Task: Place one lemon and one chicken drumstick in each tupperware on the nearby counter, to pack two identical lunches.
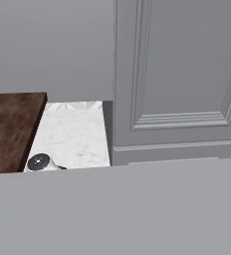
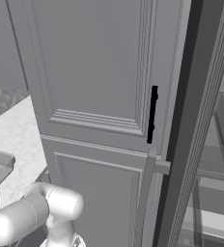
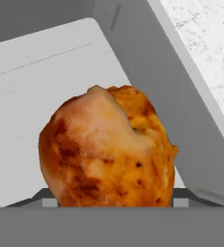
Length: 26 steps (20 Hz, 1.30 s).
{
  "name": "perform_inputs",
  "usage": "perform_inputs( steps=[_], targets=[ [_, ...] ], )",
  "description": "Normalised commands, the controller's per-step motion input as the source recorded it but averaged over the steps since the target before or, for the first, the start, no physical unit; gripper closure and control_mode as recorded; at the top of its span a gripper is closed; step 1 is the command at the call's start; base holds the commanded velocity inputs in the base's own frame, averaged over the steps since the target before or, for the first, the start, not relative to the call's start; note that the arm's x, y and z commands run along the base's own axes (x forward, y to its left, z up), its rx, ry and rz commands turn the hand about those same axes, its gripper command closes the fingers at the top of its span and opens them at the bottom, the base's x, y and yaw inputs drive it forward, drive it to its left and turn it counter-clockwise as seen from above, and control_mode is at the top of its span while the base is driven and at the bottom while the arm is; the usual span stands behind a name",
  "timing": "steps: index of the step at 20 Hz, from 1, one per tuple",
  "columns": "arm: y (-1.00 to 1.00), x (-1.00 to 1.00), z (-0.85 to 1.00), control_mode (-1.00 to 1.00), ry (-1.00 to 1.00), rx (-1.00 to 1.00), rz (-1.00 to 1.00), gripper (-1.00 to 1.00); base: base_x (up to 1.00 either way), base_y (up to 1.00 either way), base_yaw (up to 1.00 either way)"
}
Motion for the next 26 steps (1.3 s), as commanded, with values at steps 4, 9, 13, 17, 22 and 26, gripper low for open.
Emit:
perform_inputs(
  steps=[4,9,13,17,22,26],
  targets=[
    [0.0,0.0,0.0,-1.0,-0.11,0.0,0.0,1.0,0.0,0.0,0.0],
    [0.01,0.0,-0.08,-1.0,-0.13,0.0,0.0,-1.0,0.0,0.0,0.0],
    [0.0,0.0,0.01,-1.0,-0.04,0.0,0.0,-1.0,0.0,0.0,0.0],
    [-0.01,0.0,0.2,-1.0,0.02,0.0,0.0,-1.0,0.0,0.0,0.0],
    [-0.02,-0.16,0.32,-1.0,0.04,-0.02,-0.04,-1.0,0.0,0.0,0.0],
    [-0.26,-0.43,0.29,-1.0,0.03,-0.01,-0.24,-1.0,0.0,0.0,0.0]
  ],
)
